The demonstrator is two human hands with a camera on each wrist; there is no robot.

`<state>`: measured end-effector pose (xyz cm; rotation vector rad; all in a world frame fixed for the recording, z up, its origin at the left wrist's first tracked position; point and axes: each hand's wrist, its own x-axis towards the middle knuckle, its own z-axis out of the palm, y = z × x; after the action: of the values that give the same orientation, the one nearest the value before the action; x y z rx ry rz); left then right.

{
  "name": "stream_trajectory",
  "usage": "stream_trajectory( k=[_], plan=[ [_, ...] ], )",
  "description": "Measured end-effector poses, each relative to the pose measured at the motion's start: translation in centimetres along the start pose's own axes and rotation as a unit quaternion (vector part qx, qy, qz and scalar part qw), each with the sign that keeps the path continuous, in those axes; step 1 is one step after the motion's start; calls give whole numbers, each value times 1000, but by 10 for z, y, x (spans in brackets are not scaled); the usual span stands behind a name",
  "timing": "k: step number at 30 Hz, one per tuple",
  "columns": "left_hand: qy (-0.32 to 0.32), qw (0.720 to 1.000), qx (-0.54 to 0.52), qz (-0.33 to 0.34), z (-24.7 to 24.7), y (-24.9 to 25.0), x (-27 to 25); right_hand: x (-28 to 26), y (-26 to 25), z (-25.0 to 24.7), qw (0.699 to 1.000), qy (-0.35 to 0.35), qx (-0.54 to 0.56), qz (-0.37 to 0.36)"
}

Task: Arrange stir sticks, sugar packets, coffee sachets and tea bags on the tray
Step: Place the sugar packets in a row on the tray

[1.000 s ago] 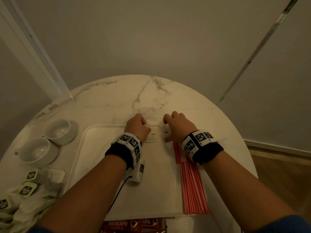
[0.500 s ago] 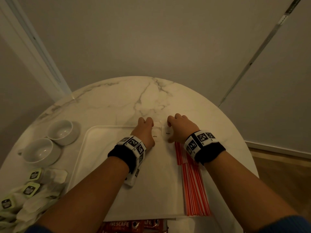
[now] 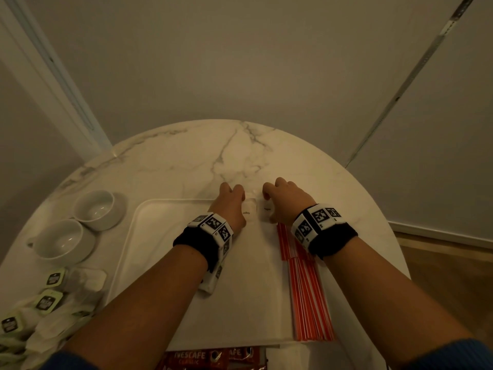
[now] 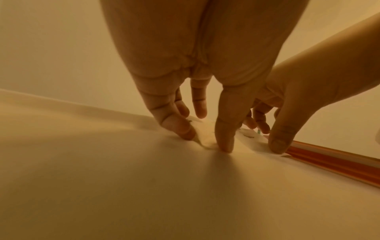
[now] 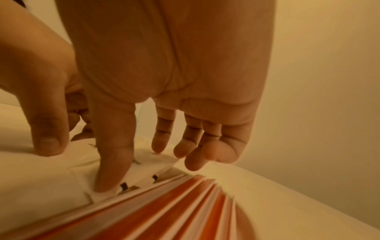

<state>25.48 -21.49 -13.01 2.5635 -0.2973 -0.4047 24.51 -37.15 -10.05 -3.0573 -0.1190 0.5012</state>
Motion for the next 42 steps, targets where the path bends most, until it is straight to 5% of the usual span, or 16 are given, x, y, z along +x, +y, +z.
stream_trajectory(
  k=[42],
  plan=[
    [15,1000,5,19,-1,6,-2,-5,-4,-3,999,19,42,-11]
  ],
)
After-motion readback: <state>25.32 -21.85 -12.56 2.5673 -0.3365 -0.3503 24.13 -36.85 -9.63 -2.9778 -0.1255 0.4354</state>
